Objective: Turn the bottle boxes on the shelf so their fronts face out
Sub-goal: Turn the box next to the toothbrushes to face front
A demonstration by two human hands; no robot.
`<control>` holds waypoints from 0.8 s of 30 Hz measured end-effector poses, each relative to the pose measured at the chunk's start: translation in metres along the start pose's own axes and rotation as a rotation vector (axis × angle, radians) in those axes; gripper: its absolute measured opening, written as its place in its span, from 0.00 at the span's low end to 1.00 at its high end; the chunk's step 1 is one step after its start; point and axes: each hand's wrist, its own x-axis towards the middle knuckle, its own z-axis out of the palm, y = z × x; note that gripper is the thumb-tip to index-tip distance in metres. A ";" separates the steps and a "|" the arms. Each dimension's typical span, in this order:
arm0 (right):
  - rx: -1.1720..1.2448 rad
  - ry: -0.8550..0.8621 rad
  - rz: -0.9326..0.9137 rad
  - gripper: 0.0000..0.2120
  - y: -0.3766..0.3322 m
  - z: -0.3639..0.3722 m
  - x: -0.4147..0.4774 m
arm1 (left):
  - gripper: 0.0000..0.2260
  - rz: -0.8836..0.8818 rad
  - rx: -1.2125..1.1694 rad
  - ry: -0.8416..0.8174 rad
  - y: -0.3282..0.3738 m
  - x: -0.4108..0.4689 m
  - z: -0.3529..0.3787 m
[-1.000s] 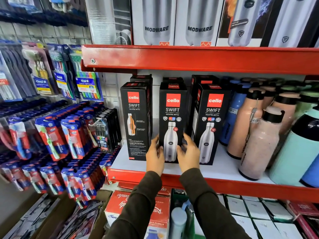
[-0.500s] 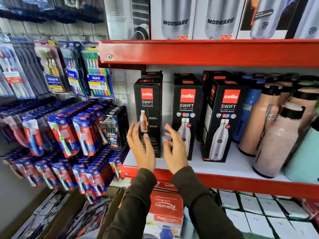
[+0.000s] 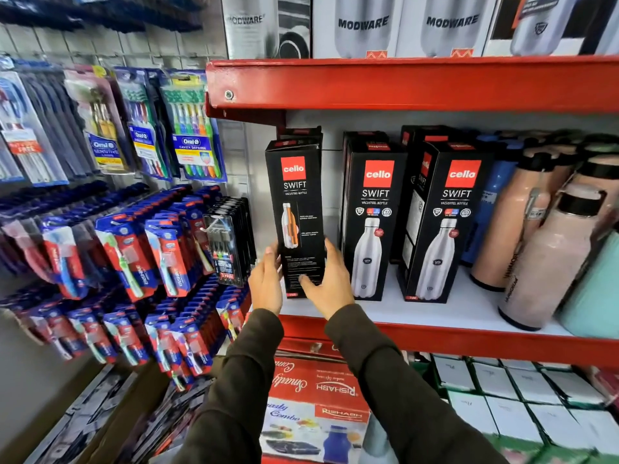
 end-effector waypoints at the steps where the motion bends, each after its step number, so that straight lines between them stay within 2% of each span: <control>1: 0.008 0.013 -0.020 0.39 0.000 0.000 0.001 | 0.17 0.014 -0.025 0.022 0.001 0.000 -0.002; 3: 0.019 0.028 -0.049 0.42 -0.001 0.000 0.004 | 0.14 0.043 -0.048 0.073 0.004 -0.001 -0.006; 6: 0.032 0.076 -0.054 0.46 -0.007 0.003 0.010 | 0.16 0.104 -0.045 0.131 0.011 -0.004 -0.011; 11: 0.067 0.156 -0.033 0.45 -0.009 0.008 0.015 | 0.18 0.220 -0.042 0.171 0.013 -0.007 -0.015; 15: 0.097 0.151 -0.023 0.47 -0.007 0.012 0.013 | 0.14 0.236 -0.052 0.219 0.013 0.005 -0.020; 17: 0.094 0.130 -0.023 0.49 -0.008 0.012 0.013 | 0.14 0.214 0.060 0.156 0.010 0.019 -0.023; 20: 0.121 0.059 -0.031 0.51 -0.009 0.010 0.015 | 0.18 0.026 0.096 0.022 0.004 0.036 -0.027; 22: 0.123 0.017 -0.038 0.49 -0.009 0.010 0.018 | 0.20 -0.040 0.047 -0.013 -0.001 0.039 -0.029; 24: 0.111 0.009 -0.053 0.43 -0.007 0.009 0.019 | 0.19 -0.030 0.021 -0.023 -0.006 0.039 -0.029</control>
